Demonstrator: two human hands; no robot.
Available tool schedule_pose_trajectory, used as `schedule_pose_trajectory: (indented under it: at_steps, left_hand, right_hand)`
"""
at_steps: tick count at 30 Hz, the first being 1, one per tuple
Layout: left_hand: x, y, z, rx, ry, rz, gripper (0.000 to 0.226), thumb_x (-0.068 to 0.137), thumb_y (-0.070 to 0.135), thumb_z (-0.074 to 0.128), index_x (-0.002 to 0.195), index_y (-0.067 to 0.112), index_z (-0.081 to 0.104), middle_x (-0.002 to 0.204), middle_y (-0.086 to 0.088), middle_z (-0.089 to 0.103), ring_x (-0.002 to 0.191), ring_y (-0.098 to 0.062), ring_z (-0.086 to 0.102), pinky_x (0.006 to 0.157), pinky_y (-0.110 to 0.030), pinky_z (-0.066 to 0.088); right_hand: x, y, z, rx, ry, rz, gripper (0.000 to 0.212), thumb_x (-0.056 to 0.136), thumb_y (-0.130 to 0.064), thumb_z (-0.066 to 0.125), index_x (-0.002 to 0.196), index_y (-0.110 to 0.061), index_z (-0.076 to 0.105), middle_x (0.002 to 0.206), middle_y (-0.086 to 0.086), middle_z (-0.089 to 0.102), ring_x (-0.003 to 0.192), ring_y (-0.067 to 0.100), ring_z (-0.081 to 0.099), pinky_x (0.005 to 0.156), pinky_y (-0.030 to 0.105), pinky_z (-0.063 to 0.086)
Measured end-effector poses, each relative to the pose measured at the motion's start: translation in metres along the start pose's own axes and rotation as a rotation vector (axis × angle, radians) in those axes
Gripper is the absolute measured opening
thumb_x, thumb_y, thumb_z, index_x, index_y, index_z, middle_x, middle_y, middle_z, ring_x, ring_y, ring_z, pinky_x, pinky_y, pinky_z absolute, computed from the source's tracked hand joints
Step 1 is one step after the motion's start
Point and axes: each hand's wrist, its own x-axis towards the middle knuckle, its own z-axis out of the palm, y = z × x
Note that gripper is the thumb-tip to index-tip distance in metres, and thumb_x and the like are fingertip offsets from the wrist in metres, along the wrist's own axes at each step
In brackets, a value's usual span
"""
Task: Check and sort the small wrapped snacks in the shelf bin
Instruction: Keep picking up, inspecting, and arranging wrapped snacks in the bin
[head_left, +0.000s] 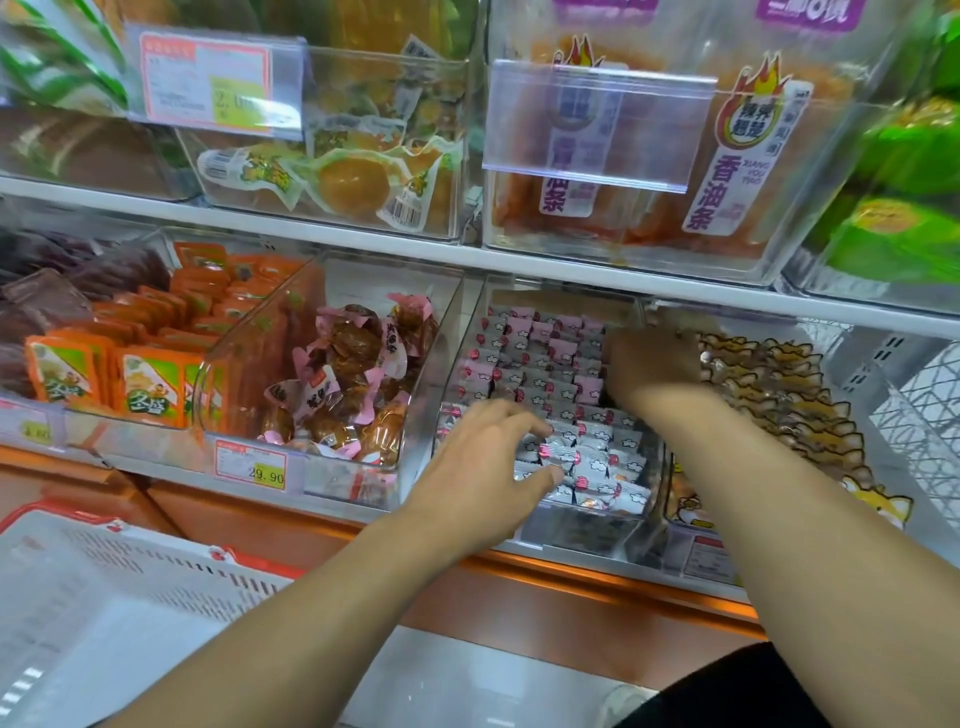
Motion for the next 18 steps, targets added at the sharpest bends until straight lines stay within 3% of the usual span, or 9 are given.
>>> schedule_pose_trajectory:
  at_steps: [3, 7, 9, 14, 18]
  left_hand:
    - [0.0002, -0.0022, 0.0006, 0.007, -0.009, -0.003, 0.046, 0.091, 0.053, 0.065, 0.132, 0.032, 0.058, 0.141, 0.01, 0.05, 0.135, -0.007, 0.035, 0.103, -0.023, 0.024]
    - [0.0003, -0.0033, 0.0002, 0.011, -0.004, 0.004, 0.046, 0.091, 0.053, 0.066, 0.131, 0.032, 0.058, 0.141, 0.009, 0.05, 0.135, -0.008, 0.036, 0.104, -0.025, 0.027]
    - [-0.0002, -0.0026, -0.0005, 0.005, -0.007, 0.004, 0.046, 0.091, 0.052, 0.067, 0.131, 0.031, 0.059, 0.141, 0.009, 0.05, 0.134, -0.008, 0.036, 0.103, -0.024, 0.027]
    - [-0.0025, -0.0028, -0.0023, 0.0, -0.001, 0.011, 0.045, 0.091, 0.053, 0.066, 0.13, 0.029, 0.06, 0.14, 0.008, 0.051, 0.135, -0.008, 0.036, 0.102, -0.021, 0.025]
    - [-0.0063, -0.0037, -0.0039, -0.006, 0.012, 0.015, 0.046, 0.091, 0.051, 0.067, 0.13, 0.028, 0.061, 0.138, 0.01, 0.052, 0.132, -0.005, 0.036, 0.1, -0.017, 0.023]
  right_hand:
    - [0.0037, 0.0044, -0.0031, 0.129, 0.002, 0.002, 0.034, 0.089, -0.008, 0.056, 0.122, -0.014, 0.063, 0.138, 0.017, 0.056, 0.134, 0.04, 0.046, 0.108, 0.054, 0.043]
    - [0.0017, 0.0014, -0.0041, -0.003, 0.069, 0.007, 0.042, 0.093, -0.01, 0.053, 0.135, -0.012, 0.056, 0.137, 0.014, 0.059, 0.135, 0.036, 0.047, 0.112, 0.053, 0.033]
    - [0.0026, -0.0008, -0.0019, -0.01, 0.07, 0.024, 0.047, 0.095, -0.008, 0.051, 0.141, -0.009, 0.05, 0.14, 0.017, 0.057, 0.134, 0.038, 0.047, 0.109, 0.052, 0.036]
    - [0.0052, -0.0023, -0.0006, 0.023, 0.119, 0.057, 0.045, 0.093, -0.005, 0.052, 0.138, -0.007, 0.053, 0.126, 0.02, 0.064, 0.122, 0.039, 0.055, 0.101, 0.049, 0.043]
    - [0.0045, -0.0035, 0.0012, 0.061, 0.126, 0.073, 0.044, 0.092, 0.0, 0.051, 0.136, -0.004, 0.053, 0.129, 0.024, 0.061, 0.122, 0.043, 0.055, 0.098, 0.053, 0.048]
